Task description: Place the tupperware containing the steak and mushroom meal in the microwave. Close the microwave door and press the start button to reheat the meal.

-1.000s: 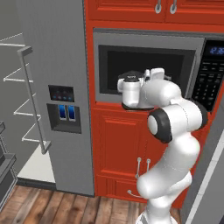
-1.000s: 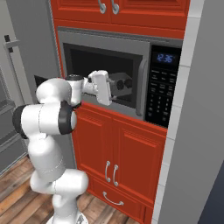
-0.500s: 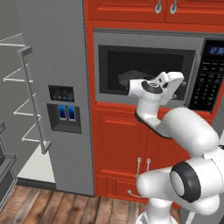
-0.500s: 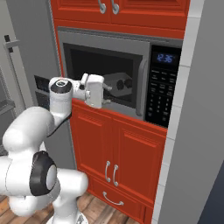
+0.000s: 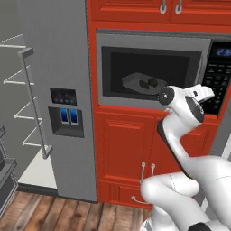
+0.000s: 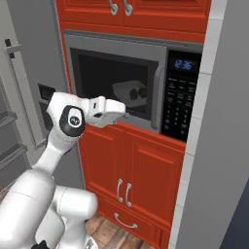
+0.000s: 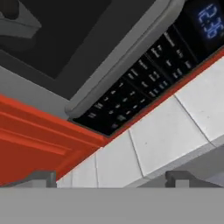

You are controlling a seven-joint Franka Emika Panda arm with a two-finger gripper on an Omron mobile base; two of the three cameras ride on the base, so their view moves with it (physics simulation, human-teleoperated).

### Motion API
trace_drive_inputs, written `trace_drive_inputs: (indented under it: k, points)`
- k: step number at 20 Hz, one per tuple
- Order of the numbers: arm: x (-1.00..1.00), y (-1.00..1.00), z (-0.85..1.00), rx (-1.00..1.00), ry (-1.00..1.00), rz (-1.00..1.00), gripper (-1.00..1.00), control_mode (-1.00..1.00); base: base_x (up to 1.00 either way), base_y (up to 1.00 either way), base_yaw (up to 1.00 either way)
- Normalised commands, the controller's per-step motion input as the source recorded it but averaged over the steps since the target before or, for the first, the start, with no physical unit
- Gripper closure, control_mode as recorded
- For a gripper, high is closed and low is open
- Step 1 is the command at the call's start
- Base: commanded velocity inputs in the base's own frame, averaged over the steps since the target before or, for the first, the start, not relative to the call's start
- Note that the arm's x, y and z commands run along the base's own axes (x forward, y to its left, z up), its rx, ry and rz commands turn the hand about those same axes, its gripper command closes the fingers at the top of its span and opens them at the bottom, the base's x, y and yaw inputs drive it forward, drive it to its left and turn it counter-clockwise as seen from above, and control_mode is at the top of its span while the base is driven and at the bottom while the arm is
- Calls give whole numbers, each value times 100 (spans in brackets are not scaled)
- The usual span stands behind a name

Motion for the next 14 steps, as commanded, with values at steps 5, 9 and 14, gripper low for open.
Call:
trace_drive_inputs:
  k: [5, 9, 14]
  points:
    - [-38, -29, 0, 68, -36, 0, -100, -100, 0, 0, 0]
    - [-33, -43, -8, 79, -42, 0, -100, -100, 0, 0, 0]
    - [-17, -31, -31, 70, -43, 0, -100, -100, 0, 0, 0]
